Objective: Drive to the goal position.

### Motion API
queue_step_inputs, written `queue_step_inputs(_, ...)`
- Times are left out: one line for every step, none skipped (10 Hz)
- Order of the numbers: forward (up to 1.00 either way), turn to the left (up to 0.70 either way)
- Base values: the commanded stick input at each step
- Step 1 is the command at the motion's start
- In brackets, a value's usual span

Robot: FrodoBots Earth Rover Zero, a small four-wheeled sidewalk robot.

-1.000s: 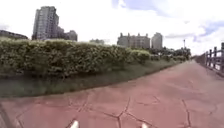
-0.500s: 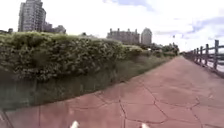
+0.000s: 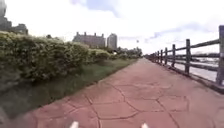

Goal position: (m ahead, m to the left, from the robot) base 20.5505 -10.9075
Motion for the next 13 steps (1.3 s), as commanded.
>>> queue_step_inputs(1.0, 0.0)
queue_step_inputs(1.0, 0.0)
queue_step_inputs(1.0, -0.04)
queue_step_inputs(1.0, -0.22)
queue_step_inputs(1.0, -0.27)
queue_step_inputs(1.0, -0.27)
queue_step_inputs(1.0, -0.27)
queue_step_inputs(1.0, -0.27)
queue_step_inputs(1.0, -0.27)
queue_step_inputs(1.0, -0.27)
queue_step_inputs(1.0, -0.27)
queue_step_inputs(1.0, -0.27)
queue_step_inputs(1.0, -0.27)
